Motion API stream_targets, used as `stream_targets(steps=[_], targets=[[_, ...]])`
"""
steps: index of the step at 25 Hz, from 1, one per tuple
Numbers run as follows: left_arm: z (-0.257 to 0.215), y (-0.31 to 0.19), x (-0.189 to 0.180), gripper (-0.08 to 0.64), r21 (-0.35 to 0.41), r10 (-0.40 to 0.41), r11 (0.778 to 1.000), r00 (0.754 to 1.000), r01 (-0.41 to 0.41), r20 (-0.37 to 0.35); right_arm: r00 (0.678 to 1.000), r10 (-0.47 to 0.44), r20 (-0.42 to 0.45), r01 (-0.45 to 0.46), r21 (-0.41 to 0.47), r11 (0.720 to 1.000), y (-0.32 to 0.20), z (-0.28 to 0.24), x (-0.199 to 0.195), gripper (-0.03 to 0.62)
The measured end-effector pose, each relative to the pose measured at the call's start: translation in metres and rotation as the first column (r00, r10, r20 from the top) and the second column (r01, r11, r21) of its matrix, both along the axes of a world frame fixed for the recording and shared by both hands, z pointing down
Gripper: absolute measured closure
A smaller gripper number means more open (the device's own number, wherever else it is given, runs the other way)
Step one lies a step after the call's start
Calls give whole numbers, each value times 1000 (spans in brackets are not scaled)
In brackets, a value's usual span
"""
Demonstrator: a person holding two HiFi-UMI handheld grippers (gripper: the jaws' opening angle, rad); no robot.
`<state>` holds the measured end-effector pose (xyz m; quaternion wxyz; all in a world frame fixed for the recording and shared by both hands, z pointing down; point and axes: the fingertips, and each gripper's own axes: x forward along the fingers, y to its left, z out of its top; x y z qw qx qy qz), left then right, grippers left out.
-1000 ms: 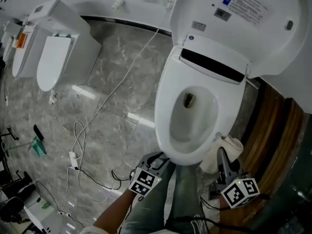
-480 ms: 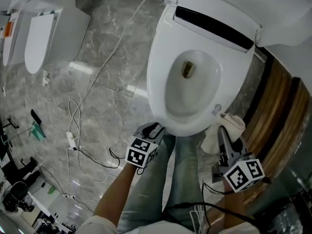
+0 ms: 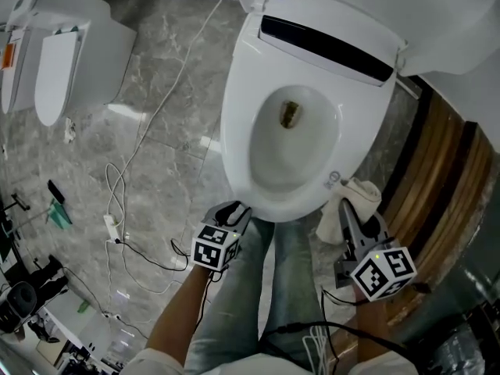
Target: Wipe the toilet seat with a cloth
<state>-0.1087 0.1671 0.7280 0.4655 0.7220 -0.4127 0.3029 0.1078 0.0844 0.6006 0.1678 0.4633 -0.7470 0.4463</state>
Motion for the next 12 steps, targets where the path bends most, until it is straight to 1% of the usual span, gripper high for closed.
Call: stream_targets(steps=[2,5,7,8,10,12], targets=[[-5,-2,-3,411,-11,-39,999,999,39,16,999,-19,-28,19,-5,1000,-6,4,5,499],[-26,-16,-3,425,9,-159,987,987,159,14,995,-46,-88,44,-21,999,-23,9,18,499],[-46,-31,5,475,35,-206,978,979,206,8,988,-83,-134,81,-20,997,-37,13,28,499],[-56,-41,12,524,49,-212,976,977,212,0,980,-114,-162,114,-14,993,-45,15,31,499],[-75,-68,30,546,78,-206,975,978,208,-36,953,-193,-232,199,0,980,-65,22,36,499],[-91,-99,47,546,102,-203,973,977,209,-71,911,-278,-305,293,3,956,-88,32,39,499]])
